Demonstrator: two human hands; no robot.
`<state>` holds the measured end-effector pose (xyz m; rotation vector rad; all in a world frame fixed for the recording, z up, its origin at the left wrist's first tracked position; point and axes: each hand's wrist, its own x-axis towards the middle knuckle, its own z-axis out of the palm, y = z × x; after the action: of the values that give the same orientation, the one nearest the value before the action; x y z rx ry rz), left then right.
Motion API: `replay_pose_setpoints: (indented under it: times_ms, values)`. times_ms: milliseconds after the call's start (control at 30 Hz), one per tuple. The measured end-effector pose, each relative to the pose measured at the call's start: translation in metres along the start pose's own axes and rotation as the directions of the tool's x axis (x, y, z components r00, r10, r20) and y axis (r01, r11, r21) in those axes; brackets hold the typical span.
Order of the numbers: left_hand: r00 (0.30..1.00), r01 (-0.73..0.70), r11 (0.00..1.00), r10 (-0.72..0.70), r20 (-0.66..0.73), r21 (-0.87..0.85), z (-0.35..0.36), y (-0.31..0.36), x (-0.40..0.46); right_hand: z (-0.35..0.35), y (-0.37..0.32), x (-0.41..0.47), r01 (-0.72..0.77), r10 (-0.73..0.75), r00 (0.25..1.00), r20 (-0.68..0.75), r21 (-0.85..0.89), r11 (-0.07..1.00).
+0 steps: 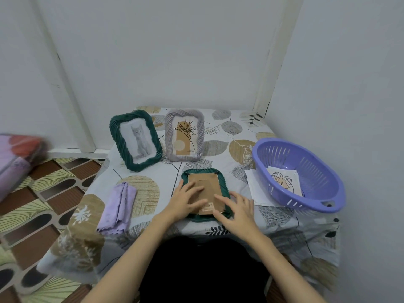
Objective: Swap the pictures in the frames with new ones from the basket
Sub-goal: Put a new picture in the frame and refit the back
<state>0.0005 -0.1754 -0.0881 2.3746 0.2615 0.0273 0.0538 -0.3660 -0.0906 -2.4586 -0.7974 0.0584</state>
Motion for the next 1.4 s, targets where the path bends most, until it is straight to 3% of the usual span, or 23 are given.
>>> replay_pose_setpoints:
  times_ms: [100, 233, 433, 633, 933, 1033, 1133, 1167, 1233, 1300, 1400]
  values:
    - [0.999, -0.023, 0.987, 0.018, -0.034, -0.159, -0.010, -0.014, -0.013, 0.002, 0.000, 0.001, -0.026, 0.032, 0.995, 0.097, -0.069, 0.997]
    - [0.995, -0.078, 0.994, 0.083, 0.058, -0.075, -0.019, -0.023, -0.027, 0.000, -0.002, 0.002, -0.070, 0.080, 0.988, 0.132, -0.083, 0.994]
    - [0.990, -0.139, 0.980, 0.139, 0.014, 0.145, -0.018, -0.022, -0.024, 0.005, -0.004, -0.001, -0.094, 0.102, 0.990, 0.101, -0.076, 0.993]
    - [0.978, -0.151, 0.985, 0.162, -0.134, 0.087, -0.006, -0.021, -0.027, 0.004, -0.009, -0.004, -0.111, 0.117, 0.986, 0.119, -0.053, 0.992]
    - [0.972, -0.143, 0.990, 0.141, -0.188, 0.004, -0.001, -0.022, -0.029, 0.004, -0.010, -0.005, -0.104, 0.107, 0.989, 0.103, -0.027, 0.994]
    - [0.976, -0.113, 0.993, 0.106, -0.191, -0.024, -0.002, -0.018, -0.031, 0.003, -0.011, -0.006, -0.100, 0.102, 0.989, 0.103, -0.025, 0.995]
    - [0.985, 0.064, 0.997, -0.057, -0.165, 0.039, -0.003, -0.013, -0.031, 0.003, -0.012, -0.008, -0.090, 0.092, 0.988, 0.128, -0.025, 0.996]
    - [0.983, 0.117, 0.993, -0.114, -0.142, 0.010, -0.002, -0.011, -0.029, 0.003, -0.012, -0.008, -0.088, 0.091, 0.987, 0.132, -0.029, 0.996]
    - [0.978, 0.153, 0.954, -0.183, -0.096, -0.258, -0.004, -0.002, -0.024, 0.003, -0.012, -0.007, -0.086, 0.090, 0.986, 0.139, -0.036, 0.996]
    - [0.960, 0.166, 0.838, -0.259, -0.111, -0.519, -0.009, 0.012, -0.021, 0.001, -0.014, -0.005, -0.098, 0.101, 0.982, 0.161, -0.026, 0.995]
    - [0.922, 0.133, 0.634, -0.361, -0.140, -0.762, -0.021, 0.020, -0.016, -0.006, -0.024, -0.005, -0.082, 0.078, 0.988, 0.131, 0.023, 0.996]
